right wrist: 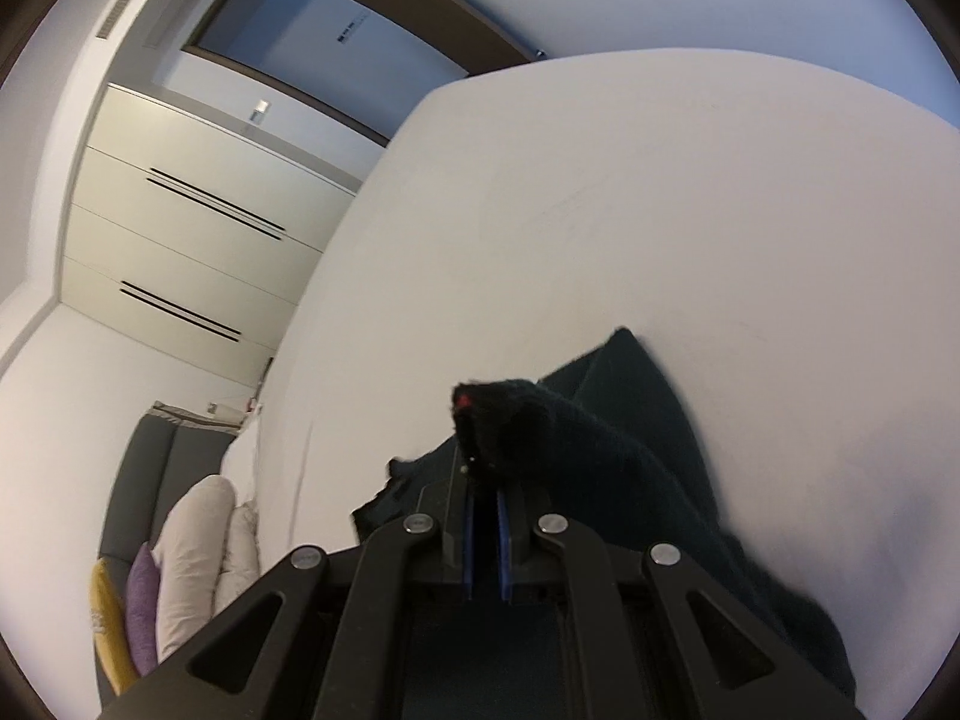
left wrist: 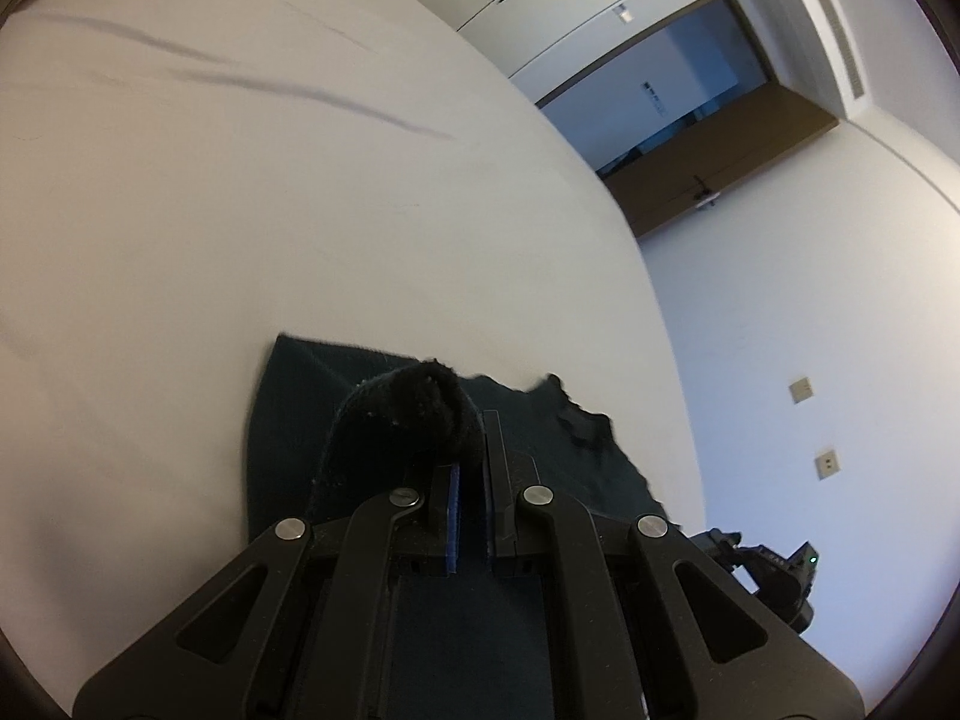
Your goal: Fold small clothes
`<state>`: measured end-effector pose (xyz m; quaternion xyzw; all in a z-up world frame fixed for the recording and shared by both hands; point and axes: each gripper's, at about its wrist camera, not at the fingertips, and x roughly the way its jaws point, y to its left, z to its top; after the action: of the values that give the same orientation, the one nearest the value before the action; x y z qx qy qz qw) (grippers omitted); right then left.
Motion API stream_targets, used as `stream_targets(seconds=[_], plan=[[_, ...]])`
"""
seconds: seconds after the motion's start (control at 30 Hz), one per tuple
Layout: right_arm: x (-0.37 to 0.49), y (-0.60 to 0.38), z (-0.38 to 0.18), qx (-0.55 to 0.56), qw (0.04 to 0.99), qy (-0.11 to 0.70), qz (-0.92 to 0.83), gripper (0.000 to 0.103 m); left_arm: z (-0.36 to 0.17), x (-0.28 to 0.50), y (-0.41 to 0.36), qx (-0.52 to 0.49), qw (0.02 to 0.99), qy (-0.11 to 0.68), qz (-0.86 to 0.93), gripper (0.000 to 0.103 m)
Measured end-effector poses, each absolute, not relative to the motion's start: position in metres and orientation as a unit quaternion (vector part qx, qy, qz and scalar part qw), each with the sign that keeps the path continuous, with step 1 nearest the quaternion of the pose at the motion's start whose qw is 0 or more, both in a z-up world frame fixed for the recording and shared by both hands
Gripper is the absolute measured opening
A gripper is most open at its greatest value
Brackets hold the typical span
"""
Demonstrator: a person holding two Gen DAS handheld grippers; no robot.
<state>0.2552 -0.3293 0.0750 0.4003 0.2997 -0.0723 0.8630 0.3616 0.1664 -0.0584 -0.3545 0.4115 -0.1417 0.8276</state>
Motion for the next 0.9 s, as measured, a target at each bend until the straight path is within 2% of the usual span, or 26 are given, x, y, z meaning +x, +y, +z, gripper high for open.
stream_targets(seconds=[0.3, 0.4, 0.43, 0.47, 0.5, 0.53, 0.57, 0.7, 0.9], plan=[[0.295, -0.351, 0.044, 0.4, 0.85, 0.328, -0.101, 0.008, -0.115, 0.436, 0.151, -0.344, 0.803, 0.469, -0.125, 0.007], [0.3, -0.36, 0.03, 0.411, 0.838, 0.345, -0.1, 0.021, -0.127, 0.452, 0.149, -0.346, 0.791, 0.488, -0.13, 0.011], [0.3, -0.361, 0.029, 0.414, 0.838, 0.344, -0.093, 0.029, -0.126, 0.451, 0.151, -0.349, 0.79, 0.486, -0.138, 0.014], [0.299, -0.362, 0.032, 0.415, 0.841, 0.338, -0.079, 0.045, -0.124, 0.452, 0.154, -0.353, 0.789, 0.481, -0.147, 0.025], [0.299, -0.362, 0.036, 0.416, 0.844, 0.332, -0.067, 0.055, -0.122, 0.451, 0.158, -0.358, 0.788, 0.478, -0.151, 0.045], [0.298, -0.361, 0.042, 0.416, 0.848, 0.323, -0.056, 0.076, -0.12, 0.453, 0.162, -0.366, 0.787, 0.472, -0.156, 0.058], [0.296, -0.36, 0.047, 0.416, 0.851, 0.316, -0.058, 0.089, -0.115, 0.454, 0.166, -0.373, 0.789, 0.463, -0.158, 0.071], [0.276, -0.367, 0.062, 0.436, 0.851, 0.287, -0.062, 0.091, -0.087, 0.437, 0.175, -0.366, 0.802, 0.449, -0.145, 0.072], [0.238, -0.364, 0.081, 0.438, 0.858, 0.264, -0.044, 0.086, -0.052, 0.39, 0.193, -0.343, 0.84, 0.39, -0.157, 0.072]])
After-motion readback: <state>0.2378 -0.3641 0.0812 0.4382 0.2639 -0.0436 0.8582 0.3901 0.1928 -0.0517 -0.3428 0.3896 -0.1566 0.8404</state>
